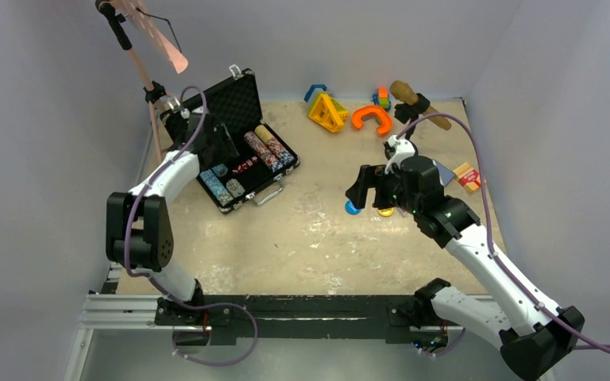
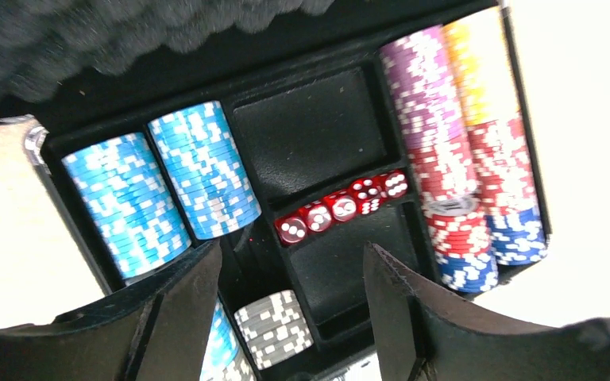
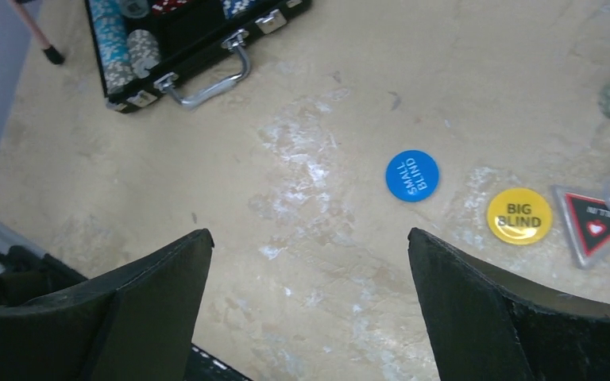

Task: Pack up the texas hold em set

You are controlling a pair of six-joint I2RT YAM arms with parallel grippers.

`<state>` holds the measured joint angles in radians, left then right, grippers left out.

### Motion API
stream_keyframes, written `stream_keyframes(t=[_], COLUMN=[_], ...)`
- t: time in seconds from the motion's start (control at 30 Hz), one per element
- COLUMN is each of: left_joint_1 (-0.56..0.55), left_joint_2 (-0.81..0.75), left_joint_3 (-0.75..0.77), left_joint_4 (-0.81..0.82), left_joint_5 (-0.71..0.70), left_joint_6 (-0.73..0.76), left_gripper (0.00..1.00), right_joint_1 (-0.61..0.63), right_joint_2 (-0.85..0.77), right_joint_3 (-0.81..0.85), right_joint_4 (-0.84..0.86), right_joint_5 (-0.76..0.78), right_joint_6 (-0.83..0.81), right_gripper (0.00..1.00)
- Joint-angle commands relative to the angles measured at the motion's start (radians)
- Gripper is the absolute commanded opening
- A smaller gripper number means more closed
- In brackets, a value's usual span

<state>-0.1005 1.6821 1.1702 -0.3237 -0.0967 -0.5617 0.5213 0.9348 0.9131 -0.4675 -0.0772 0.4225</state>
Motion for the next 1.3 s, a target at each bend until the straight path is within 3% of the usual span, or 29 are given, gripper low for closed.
stream_keyframes(t=[0.0,0.3,0.47,0.6,0.87,1.0,1.27], left_joint_1=[-0.006,-0.028,-0.028,-0.031,-0.033,-0.033,-0.033], left_joint_2=[-0.135,-0.423,-0.633,-0.773,-0.797,-0.810,-0.844], left_joint_3=[0.010,-0.056,-0.139,-0.247,-0.219,-0.216,-0.212], left_joint_4=[-0.016,-0.144,-0.222,-0.234,-0.244,-0.242,-0.251], left_joint_5=[-0.026,0.142,0.225,0.220,0.271,0.294,0.282], left_joint_6=[0.038,0.083,0.203,0.282,0.302,0.297,0.297], left_gripper=[0.71,0.73,0.73,0.73,0.74,0.73,0.74], right_joint_1=[0.001,-0.141,-0.306,-0.361,-0.391,-0.392,-0.405], right_joint_2=[-0.020,0.103,0.251,0.414,0.665,0.767,0.844], right_joint_3=[0.060,0.088,0.132,0.197,0.309,0.380,0.423], right_joint_4=[-0.064,-0.038,0.003,0.004,0.041,0.010,0.020], right_joint_5=[0.154,0.264,0.203,0.232,0.247,0.334,0.373], right_joint_6=[-0.078,-0.155,-0.198,-0.229,-0.248,-0.245,-0.250], right_gripper=[0.99,0.99,0.98,0.95,0.82,0.76,0.66])
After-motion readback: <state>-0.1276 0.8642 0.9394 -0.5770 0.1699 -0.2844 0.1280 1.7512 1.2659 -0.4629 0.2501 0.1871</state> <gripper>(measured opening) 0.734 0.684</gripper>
